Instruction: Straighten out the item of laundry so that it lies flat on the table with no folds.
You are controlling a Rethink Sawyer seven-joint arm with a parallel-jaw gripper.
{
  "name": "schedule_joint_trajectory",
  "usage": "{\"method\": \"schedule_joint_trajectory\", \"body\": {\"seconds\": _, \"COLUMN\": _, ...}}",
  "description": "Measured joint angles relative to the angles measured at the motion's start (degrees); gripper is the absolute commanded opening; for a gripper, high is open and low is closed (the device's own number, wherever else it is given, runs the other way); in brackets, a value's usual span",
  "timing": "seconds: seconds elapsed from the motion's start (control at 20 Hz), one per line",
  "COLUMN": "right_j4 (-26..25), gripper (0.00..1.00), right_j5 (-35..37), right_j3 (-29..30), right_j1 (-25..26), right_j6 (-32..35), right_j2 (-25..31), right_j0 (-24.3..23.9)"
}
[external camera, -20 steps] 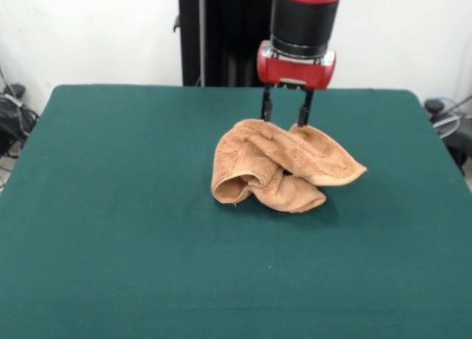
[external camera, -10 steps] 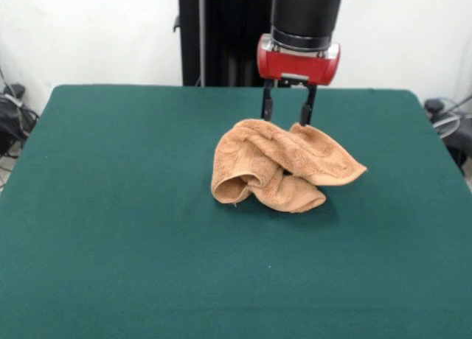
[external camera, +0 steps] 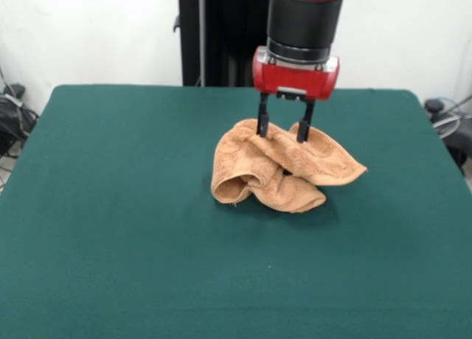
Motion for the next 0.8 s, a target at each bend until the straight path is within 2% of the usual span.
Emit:
{"method": "schedule_joint_trajectory", "body": {"seconds": 0.45, "right_j4": 0.0, "gripper": 1.00, "right_j5": 0.0, "right_j3": -2.9, "right_j1": 2.1, "right_j6": 0.0, "right_j2": 0.0, "right_j0": -0.6}}
{"method": "schedule_joint_trajectory", "body": {"seconds": 0.8, "right_j4": 0.0, "gripper": 1.00, "right_j5": 0.0, "right_j3": -3.0, "right_j1": 3.3, "right_j6": 0.0, "right_j2": 0.0, "right_j0": -0.6}}
